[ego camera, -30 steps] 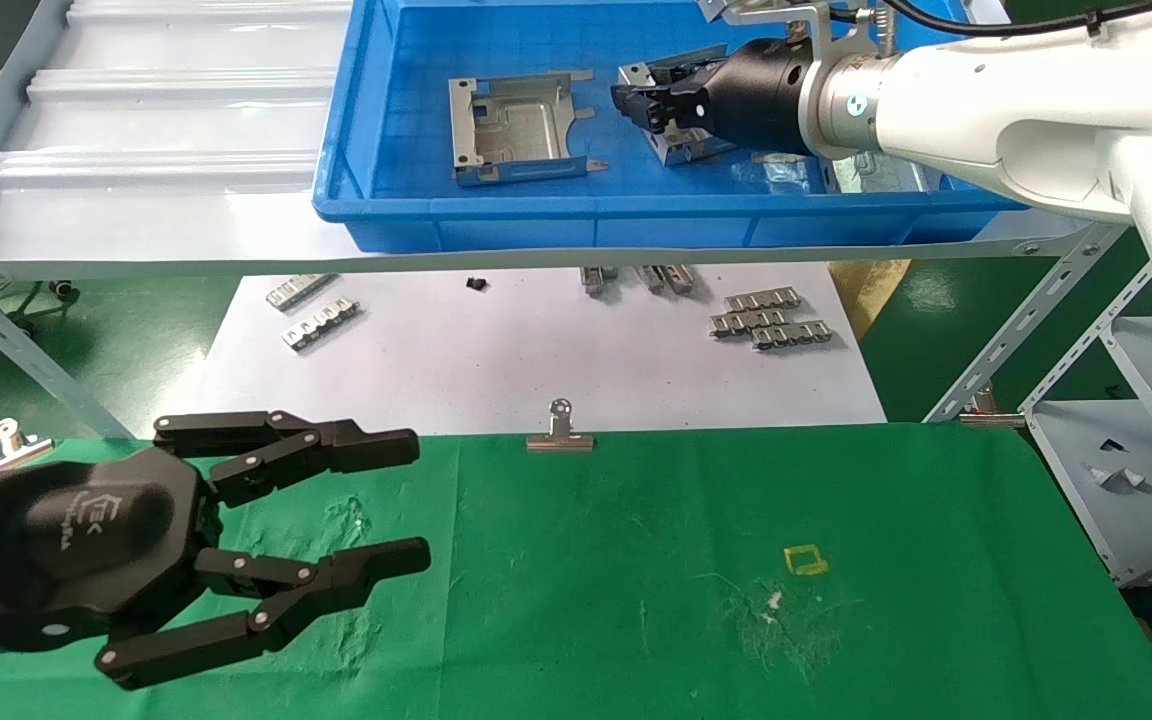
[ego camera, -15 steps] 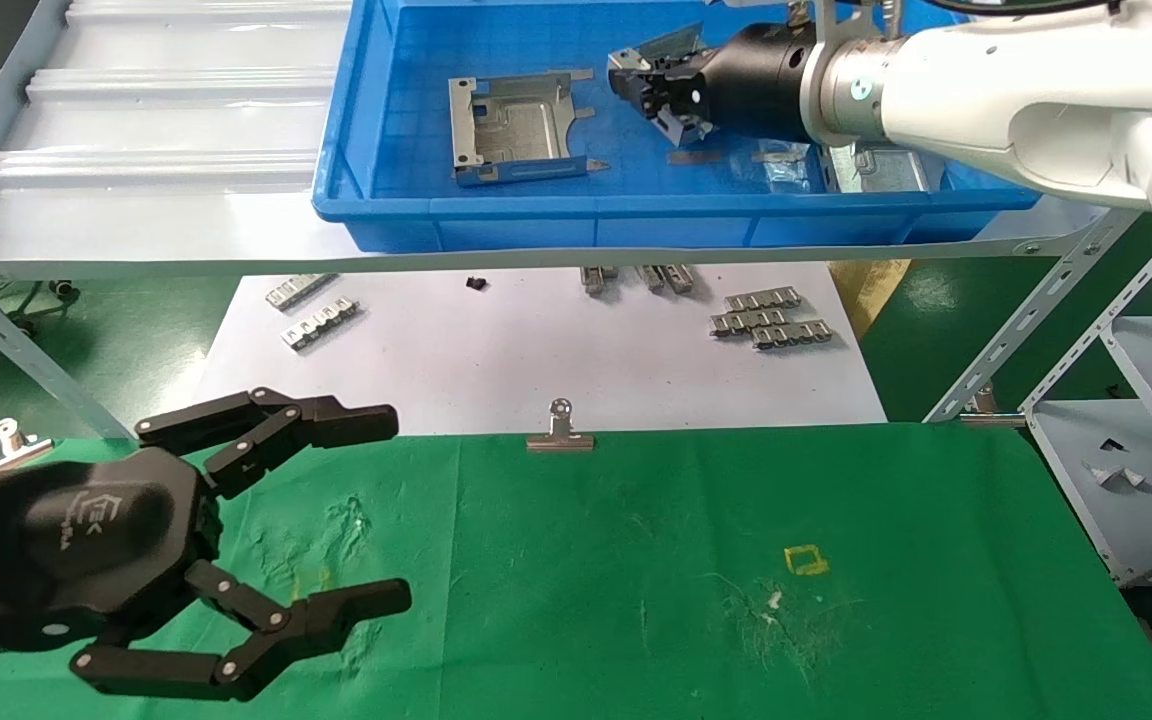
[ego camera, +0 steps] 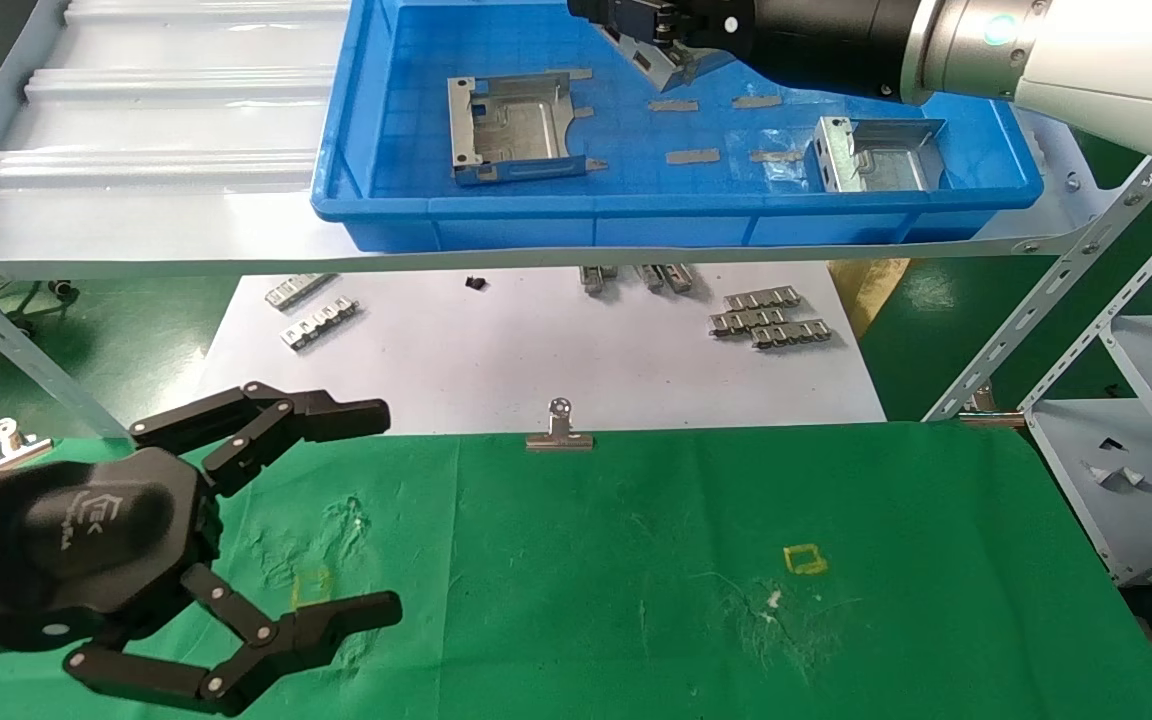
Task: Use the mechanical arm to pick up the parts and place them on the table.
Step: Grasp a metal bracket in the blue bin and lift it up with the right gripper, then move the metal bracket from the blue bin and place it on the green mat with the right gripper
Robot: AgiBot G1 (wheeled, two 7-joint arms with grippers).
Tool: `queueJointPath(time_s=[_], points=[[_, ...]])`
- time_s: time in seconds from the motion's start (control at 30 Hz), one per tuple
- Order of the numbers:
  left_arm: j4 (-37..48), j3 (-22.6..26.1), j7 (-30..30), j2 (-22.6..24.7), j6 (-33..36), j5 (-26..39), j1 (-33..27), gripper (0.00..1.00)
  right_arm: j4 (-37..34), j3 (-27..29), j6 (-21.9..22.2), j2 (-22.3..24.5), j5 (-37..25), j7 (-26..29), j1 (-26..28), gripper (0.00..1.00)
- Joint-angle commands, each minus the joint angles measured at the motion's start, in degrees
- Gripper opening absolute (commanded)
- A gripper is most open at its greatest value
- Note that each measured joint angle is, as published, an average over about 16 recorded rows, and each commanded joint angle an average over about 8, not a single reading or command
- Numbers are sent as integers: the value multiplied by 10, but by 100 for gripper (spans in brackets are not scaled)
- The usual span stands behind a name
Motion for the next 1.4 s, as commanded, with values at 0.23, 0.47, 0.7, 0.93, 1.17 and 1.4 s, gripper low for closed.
queueJointPath(time_s=[0.23,0.47,0.7,0.93,1.17,1.4], points=[[0,0,0,0,0,0,0,100,22,8,-92,38,17,-23,-2,0],[0,0,0,0,0,0,0,100,91,4,-173,97,20,-5,-11,0],[0,0,0,0,0,0,0,100,207,8,-223,168,39,40,-47,0],[0,0,0,0,0,0,0,100,358,24,-216,243,79,104,-117,0],[0,0,0,0,0,0,0,100,501,41,-170,320,119,160,-211,0],[0,0,0,0,0,0,0,100,584,55,-97,387,150,180,-318,0]])
